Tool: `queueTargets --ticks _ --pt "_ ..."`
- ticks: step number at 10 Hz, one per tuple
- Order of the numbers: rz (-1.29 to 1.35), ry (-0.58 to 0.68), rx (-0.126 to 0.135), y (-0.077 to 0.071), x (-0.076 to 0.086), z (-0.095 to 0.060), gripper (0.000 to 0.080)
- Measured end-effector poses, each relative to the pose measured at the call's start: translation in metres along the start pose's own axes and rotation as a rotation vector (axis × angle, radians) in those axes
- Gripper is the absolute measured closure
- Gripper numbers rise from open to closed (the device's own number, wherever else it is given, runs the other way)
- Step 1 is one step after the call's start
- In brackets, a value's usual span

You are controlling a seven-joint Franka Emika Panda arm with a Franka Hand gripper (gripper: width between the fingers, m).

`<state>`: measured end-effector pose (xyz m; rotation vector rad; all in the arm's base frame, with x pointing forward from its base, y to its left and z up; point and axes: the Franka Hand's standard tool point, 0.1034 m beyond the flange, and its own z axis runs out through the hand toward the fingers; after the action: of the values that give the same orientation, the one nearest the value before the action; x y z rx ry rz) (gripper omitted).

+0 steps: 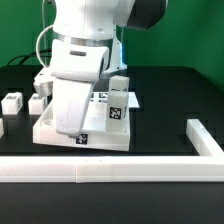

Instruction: Assemble square table

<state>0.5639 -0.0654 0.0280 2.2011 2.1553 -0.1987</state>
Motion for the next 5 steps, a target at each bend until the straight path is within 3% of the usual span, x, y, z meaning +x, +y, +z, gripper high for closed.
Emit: queueTargets --ticks 1,5 --pt "-0.051 -0.011 0.009 0.0 0.003 -0.001 0.0742" --pt "-0.262 -0.028 0.049 0.02 0.042 -0.016 0.0742"
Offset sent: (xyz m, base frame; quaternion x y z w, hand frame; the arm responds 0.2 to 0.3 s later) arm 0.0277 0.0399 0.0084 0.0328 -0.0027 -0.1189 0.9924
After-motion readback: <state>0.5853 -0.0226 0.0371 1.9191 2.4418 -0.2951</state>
